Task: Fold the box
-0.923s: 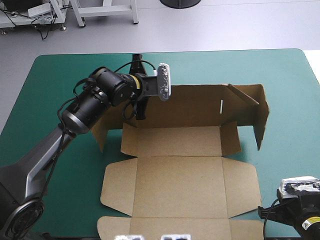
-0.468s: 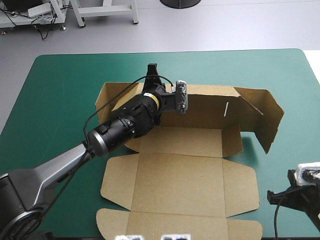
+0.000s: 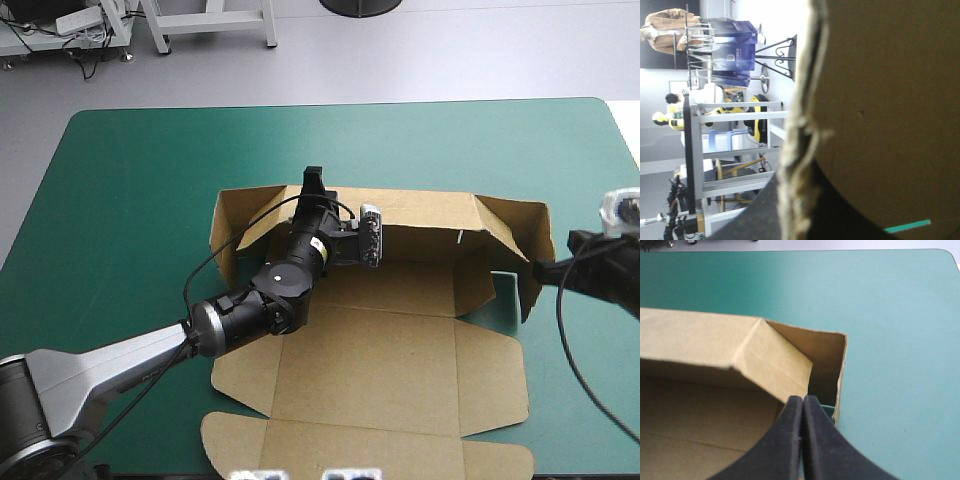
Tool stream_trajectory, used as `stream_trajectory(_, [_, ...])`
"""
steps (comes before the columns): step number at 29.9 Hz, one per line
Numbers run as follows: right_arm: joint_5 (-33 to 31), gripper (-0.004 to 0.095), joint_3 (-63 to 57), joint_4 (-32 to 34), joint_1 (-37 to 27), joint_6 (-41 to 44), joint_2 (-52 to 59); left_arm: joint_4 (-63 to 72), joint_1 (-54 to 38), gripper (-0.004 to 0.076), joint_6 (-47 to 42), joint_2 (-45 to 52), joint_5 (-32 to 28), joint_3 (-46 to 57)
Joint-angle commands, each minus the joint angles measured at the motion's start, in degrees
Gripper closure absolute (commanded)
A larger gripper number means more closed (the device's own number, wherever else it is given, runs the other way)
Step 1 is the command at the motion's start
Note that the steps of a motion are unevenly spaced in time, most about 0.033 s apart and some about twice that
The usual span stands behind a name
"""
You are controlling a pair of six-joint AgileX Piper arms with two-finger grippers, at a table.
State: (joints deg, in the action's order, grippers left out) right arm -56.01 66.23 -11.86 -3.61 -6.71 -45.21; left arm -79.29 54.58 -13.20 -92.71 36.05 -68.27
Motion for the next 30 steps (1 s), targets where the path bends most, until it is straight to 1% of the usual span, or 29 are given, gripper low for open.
stream_trajectory(1, [4.1,0.0923,8.1,-3.0,-0.1,-1.4,-7.2,-4.9,0.4,0.0733,-5.0,2.6,3.1,2.1])
stream_trajectory(6, [1.9,0.0923,17.8,-5.4,-0.1,-1.8,-18.7,-9.5,0.4,0.0733,-10.7,2.6,3.1,6.7])
stream_trajectory(9, [-0.1,0.0923,23.8,-6.0,-0.1,-1.8,-25.5,-10.3,0.4,0.0733,-11.2,2.6,3.5,8.1])
stream_trajectory(14, [-5.9,0.0923,34.4,-6.3,-0.1,-1.8,-37.4,-10.2,0.4,0.0733,-11.2,2.6,3.5,8.3])
stream_trajectory(17, [-10.0,0.0926,38.8,-6.3,-0.1,-2.5,-43.0,-10.2,0.4,0.0733,-11.2,2.6,3.5,8.3])
stream_trajectory(20, [-12.7,0.0927,40.6,-5.5,-0.1,-3.5,-46.9,-10.2,0.4,0.0733,-11.2,2.6,3.9,8.3])
stream_trajectory(25, [-15.1,0.0928,40.6,-5.3,-1.4,-6.6,-50.6,-10.2,0.4,0.0733,-11.2,2.6,5.4,8.3])
stream_trajectory(28, [-16.0,0.0928,40.2,-5.0,-4.0,-7.7,-51.5,-10.2,0.4,0.0733,-11.2,2.6,5.9,8.3])
stream_trajectory(30, [-16.0,0.0928,39.2,-7.5,-6.4,-10.3,-51.5,-10.0,0.4,0.0733,-11.2,2.6,6.1,8.3])
